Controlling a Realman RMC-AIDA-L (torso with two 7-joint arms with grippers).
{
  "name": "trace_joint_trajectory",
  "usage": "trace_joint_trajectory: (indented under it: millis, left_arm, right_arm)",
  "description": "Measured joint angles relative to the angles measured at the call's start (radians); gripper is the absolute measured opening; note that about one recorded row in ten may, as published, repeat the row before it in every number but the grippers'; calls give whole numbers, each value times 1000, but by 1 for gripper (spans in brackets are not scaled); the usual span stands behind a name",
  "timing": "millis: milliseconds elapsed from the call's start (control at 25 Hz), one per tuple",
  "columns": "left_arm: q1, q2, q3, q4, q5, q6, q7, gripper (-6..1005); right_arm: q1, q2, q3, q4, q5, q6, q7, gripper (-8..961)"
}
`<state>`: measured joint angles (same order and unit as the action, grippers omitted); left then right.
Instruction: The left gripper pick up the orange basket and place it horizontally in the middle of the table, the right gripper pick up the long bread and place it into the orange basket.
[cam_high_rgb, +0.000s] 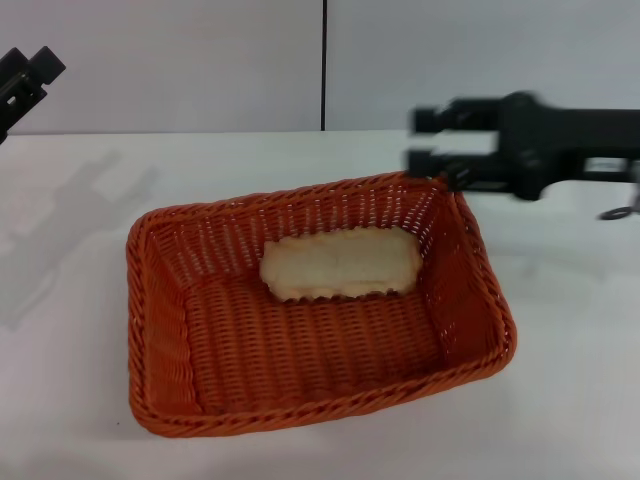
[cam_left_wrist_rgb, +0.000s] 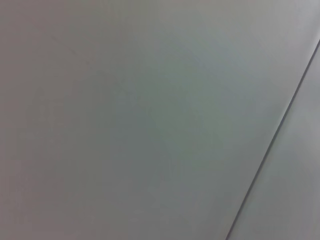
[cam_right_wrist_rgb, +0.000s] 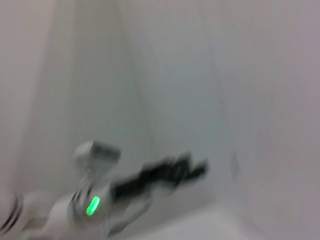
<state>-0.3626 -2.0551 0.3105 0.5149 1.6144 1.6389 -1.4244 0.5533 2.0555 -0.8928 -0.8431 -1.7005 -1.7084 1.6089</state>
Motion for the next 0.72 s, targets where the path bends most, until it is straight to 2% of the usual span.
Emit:
trace_joint_trajectory:
  millis: [240, 280, 560, 600, 720]
  left_arm:
    - [2, 0, -4, -38, -20, 9, 61, 813]
    - [1, -1, -4, -81, -60, 10, 137, 813]
    - [-3, -1, -5, -108, -90, 9, 194, 812]
    - [2, -2, -7, -184, -175, 9, 319, 812]
    - [5, -2, -8, -212, -202, 10, 373, 812]
  right_arm:
    - [-97, 0, 222, 187, 167, 6, -289, 624]
    - [-108, -1, 261, 216, 177, 7, -329, 624]
    - [-177, 9, 536, 339, 191, 8, -525, 623]
    - [-189, 12, 584, 356, 196, 8, -556, 623]
    - [-210, 14, 702, 419, 205, 9, -629, 623]
